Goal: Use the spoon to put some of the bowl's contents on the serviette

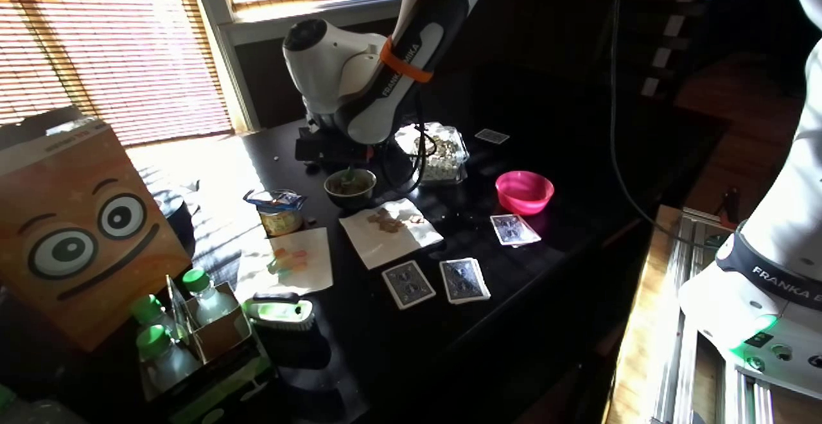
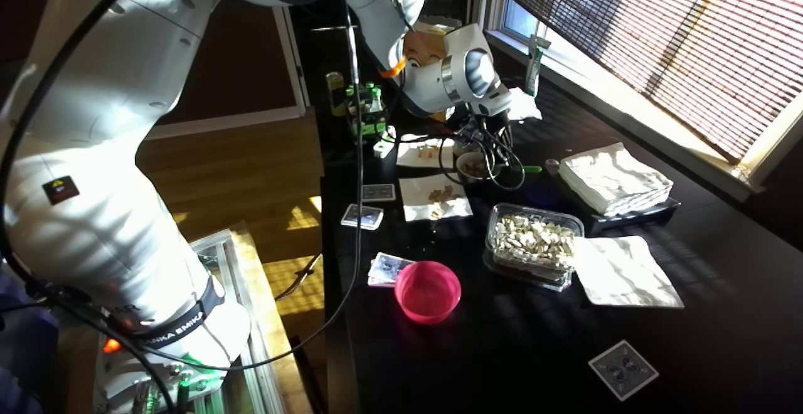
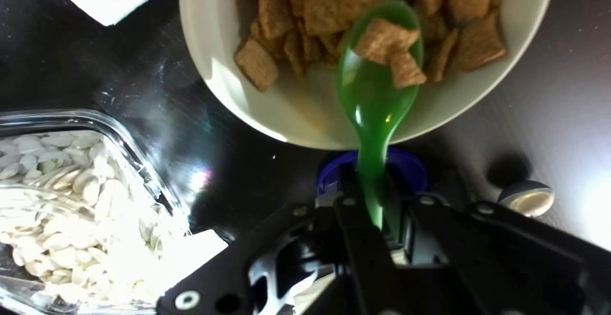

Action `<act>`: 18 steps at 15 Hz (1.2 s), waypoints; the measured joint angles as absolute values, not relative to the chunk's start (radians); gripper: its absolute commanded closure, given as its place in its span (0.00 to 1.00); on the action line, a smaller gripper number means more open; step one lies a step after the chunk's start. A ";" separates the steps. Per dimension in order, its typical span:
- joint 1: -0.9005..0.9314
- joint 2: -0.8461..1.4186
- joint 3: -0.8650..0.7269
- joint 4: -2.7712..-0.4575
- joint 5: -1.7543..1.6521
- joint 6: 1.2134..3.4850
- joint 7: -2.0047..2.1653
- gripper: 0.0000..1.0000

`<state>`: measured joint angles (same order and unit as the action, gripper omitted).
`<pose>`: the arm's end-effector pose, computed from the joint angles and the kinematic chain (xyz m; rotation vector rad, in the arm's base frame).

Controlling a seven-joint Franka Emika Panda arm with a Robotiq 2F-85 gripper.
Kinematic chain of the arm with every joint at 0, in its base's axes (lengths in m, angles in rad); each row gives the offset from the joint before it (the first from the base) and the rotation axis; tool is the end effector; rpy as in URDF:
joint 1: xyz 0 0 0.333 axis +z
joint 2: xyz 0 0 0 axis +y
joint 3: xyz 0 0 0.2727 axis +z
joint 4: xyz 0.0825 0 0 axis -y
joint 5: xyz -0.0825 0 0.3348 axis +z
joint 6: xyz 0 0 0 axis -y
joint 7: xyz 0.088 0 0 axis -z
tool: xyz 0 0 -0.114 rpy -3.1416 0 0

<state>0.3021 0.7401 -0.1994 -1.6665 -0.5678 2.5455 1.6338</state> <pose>0.6286 0.0830 0.1910 2.4987 -1.3881 0.6507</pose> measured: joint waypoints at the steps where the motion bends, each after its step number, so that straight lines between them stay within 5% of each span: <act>1: 0.302 0.731 -0.198 -1.677 -0.568 2.546 1.621 0.96; 18: 0.221 0.510 -0.105 -1.891 -0.423 2.544 1.242 0.96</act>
